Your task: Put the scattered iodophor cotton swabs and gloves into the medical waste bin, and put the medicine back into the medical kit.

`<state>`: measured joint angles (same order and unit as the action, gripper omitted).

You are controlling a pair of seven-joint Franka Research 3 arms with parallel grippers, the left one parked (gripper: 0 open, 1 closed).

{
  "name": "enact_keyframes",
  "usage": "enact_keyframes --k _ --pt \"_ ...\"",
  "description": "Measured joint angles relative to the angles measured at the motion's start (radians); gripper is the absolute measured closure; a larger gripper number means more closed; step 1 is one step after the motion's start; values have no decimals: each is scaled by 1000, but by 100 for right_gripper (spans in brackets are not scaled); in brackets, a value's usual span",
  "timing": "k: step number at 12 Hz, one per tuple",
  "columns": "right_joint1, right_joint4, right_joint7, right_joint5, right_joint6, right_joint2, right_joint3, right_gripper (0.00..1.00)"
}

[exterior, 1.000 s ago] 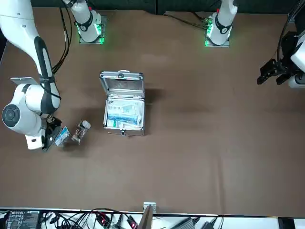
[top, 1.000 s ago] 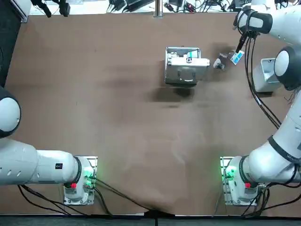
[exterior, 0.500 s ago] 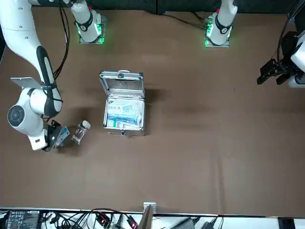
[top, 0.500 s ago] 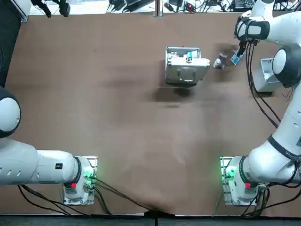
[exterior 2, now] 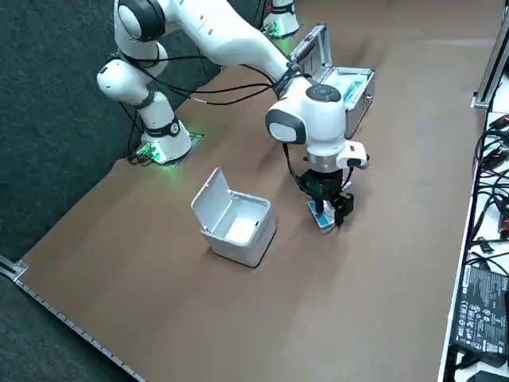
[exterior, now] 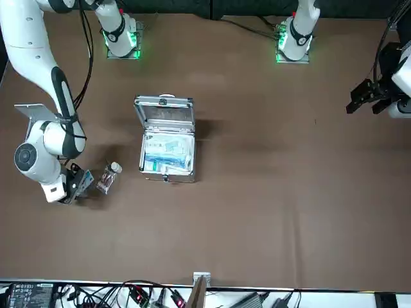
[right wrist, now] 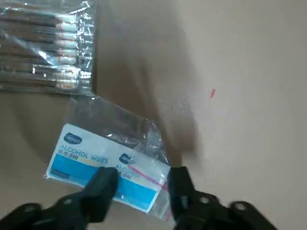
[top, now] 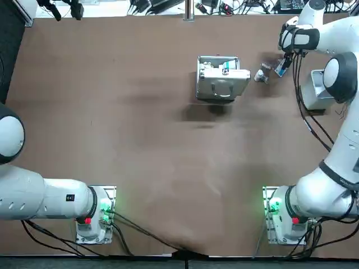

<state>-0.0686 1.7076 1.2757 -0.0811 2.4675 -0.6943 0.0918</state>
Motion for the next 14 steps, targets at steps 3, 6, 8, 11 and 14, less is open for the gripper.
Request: enact_keyframes --k 3,6,8,11,14 --pt "0 -3 1 0 0 0 0 48" --pt "0 -5 1 0 0 5 -1 88" --pt "0 -5 1 0 0 5 -1 94" --pt "0 -7 0 0 0 5 -1 99" --pt "-8 -27 -1 1 -37 17 0 99"
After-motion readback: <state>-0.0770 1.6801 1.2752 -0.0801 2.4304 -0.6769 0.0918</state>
